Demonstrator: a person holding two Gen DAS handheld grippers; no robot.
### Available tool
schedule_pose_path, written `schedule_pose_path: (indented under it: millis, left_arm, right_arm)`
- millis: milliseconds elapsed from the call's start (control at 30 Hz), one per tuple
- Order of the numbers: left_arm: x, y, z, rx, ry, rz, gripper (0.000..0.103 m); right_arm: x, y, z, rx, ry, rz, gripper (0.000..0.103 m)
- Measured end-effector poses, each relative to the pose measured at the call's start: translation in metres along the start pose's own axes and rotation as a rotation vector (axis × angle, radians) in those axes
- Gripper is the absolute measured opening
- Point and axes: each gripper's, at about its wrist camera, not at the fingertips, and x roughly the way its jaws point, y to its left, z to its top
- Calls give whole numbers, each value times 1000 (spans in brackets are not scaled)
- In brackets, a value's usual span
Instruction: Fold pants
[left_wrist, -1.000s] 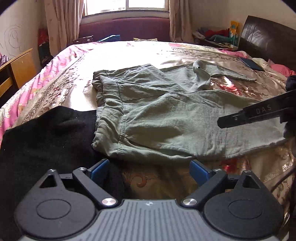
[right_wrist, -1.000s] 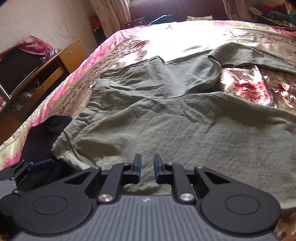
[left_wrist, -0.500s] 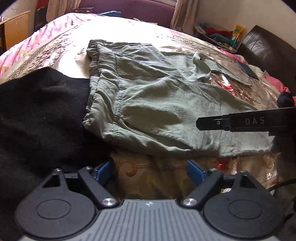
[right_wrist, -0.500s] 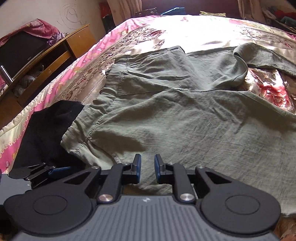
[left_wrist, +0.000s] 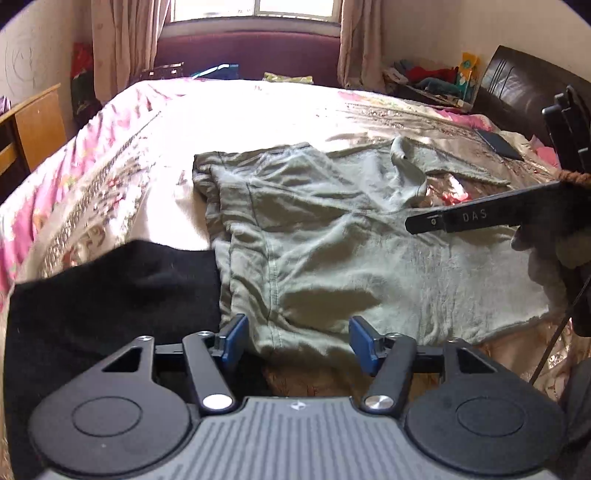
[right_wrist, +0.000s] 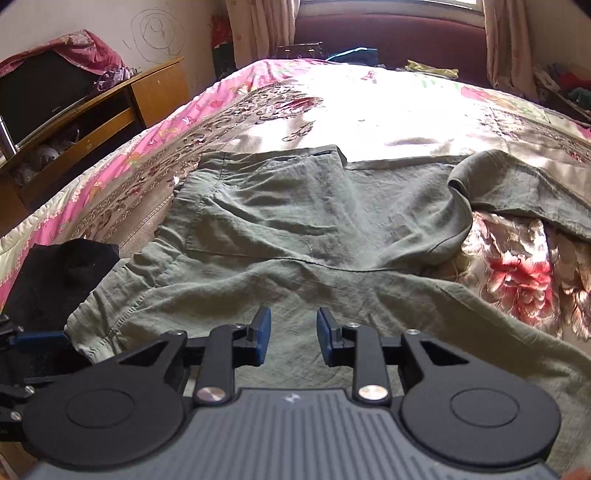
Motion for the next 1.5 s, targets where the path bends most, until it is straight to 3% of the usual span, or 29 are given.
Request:
schedule_pose_path:
  millis: [67,133,233,400,500,567,667,833,1033,1167,1267,1300,1333,1400,1467,1500]
  left_arm:
    - [5,3,23,53,-51,16,95]
    - [22,10,47,102,-77,23,96]
    - [68,26,83,124,-49,2,96]
    - [157,51,129,233,8,65,96]
    - [196,78,147,188,45,54,96]
    - [211,93,156,142,75,20,96]
    - [219,104,170,135,93,-12,96]
    - [233,117,182,148,177,-104,96]
    - [239,138,187,153,215,-127,96]
    - [247,144,195,144,253,-195,96]
    - [257,142,196,167,292,-198,94]
    - [261,141,195,165,301,-183,91]
    - [263,141,194,161,304,-170,84]
    - [262,140,192,143,293,-154,68]
    - [259,141,192,104,281,-161,46]
    - [256,141,192,87,274,-161,43]
  right_arm:
    - [4,-9,14,-70,-8,0,33]
    - [15,-21,33,-133,4,22,46]
    - [40,-43,61,-204,6,41,48]
    - [117,-80,110,-421,16,-4,48]
    - [154,-99,128,-512,31,-41,48]
    - [169,-109,137,-509,48,-53,48]
    - [185,-119,156,-504,93,-34,48]
    - [207,-104,181,-623,190,14,48]
    - [232,-85,187,-767,300,39,54]
    - [245,-82,191,-813,382,57,56]
    - [252,-84,196,-793,424,69,51]
    - [255,-86,197,-759,437,82,43]
    - [255,-88,196,-736,442,99,29]
    - [251,-90,192,-682,430,130,15]
    - [246,-91,186,-667,402,115,7]
    - [242,-93,184,-651,388,98,2]
